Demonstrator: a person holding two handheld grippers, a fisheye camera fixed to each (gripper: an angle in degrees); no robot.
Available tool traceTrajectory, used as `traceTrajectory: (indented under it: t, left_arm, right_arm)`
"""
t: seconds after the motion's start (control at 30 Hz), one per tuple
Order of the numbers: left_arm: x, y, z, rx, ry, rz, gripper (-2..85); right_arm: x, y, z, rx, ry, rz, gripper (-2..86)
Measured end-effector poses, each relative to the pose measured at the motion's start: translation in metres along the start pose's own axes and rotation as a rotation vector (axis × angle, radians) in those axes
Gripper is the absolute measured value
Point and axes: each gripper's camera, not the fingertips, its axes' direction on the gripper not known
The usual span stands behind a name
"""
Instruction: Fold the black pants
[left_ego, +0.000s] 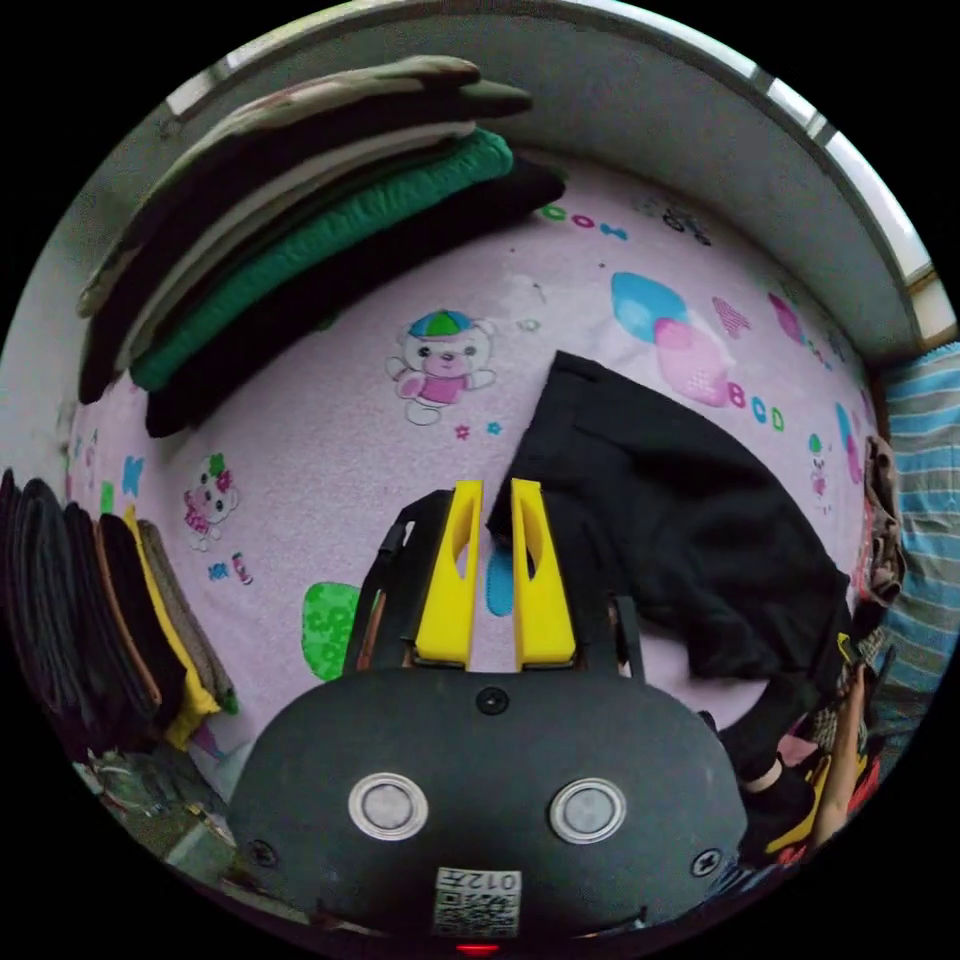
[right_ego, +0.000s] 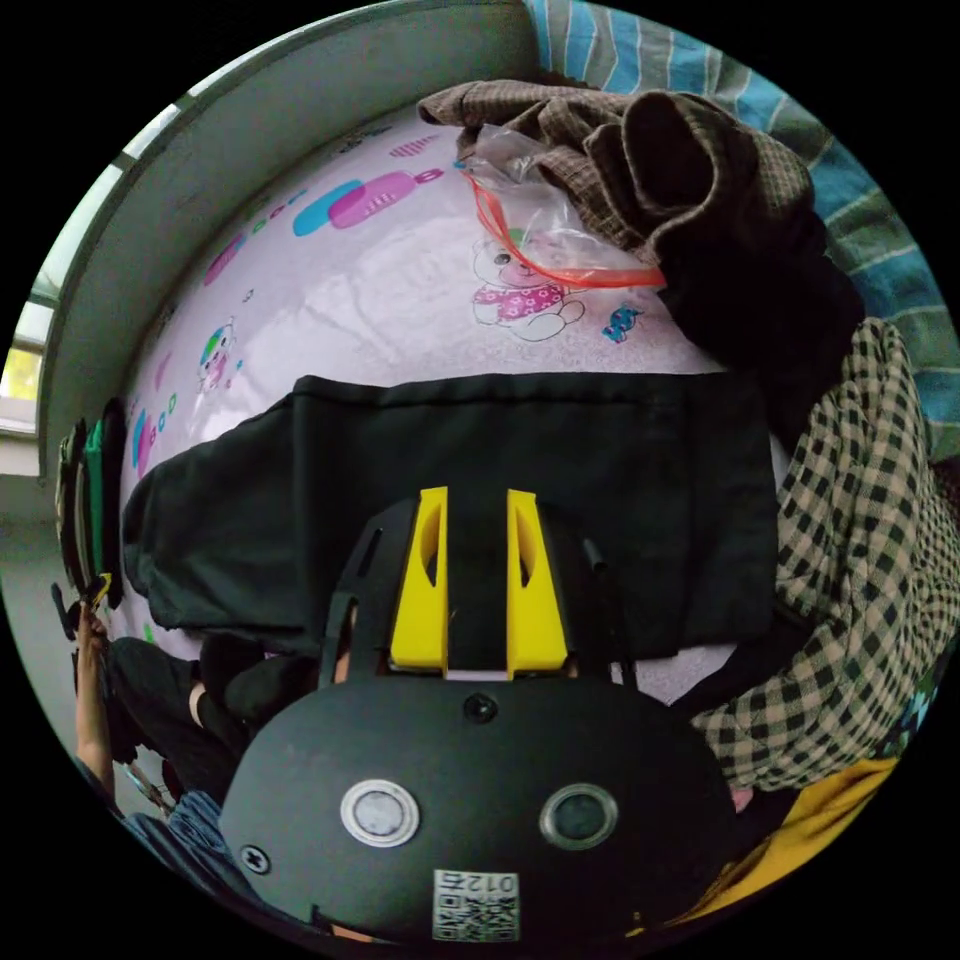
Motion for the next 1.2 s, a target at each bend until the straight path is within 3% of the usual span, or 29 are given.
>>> traceTrajectory:
  t: [0.13,0.27,0.43,0.57,0.8,1.0,1.2]
  left_arm:
    - [-0.017,0.004,-0.027,0.138,0.066,-0.004,5.2]
    - [0.016,-0.011,-0.021,0.075,0.11,0.204,6.4]
    - [0.098,-0.025,0.013,-0.036,0.007,0.504,5.0]
    - [0.115,-0.023,0.04,-0.147,-0.196,0.577,1.9]
    - [0.044,-0.029,0.034,-0.126,-0.336,0.264,0.2]
    - [0.002,-0.016,-0.005,-0.04,-0.203,0.204,0.2]
    - [-0.037,0.015,-0.039,0.029,-0.047,0.192,0.4]
  right_arm:
    - [-0.027,-0.019,0.008,-0.02,0.036,-0.034,8.6]
    - [-0.067,-0.032,0.011,-0.012,0.147,-0.122,5.7]
    - [-0.111,-0.04,0.015,-0.019,0.264,-0.243,0.1]
    - [-0.127,-0.051,0.011,0.005,0.246,-0.221,-0.5]
    - [-0.18,-0.091,0.008,0.048,0.032,-0.252,-0.8]
    - [-0.217,-0.111,-0.017,0.048,0.064,-0.308,-0.8]
    - [-0.197,-0.091,-0.063,0.04,0.016,-0.246,-0.4]
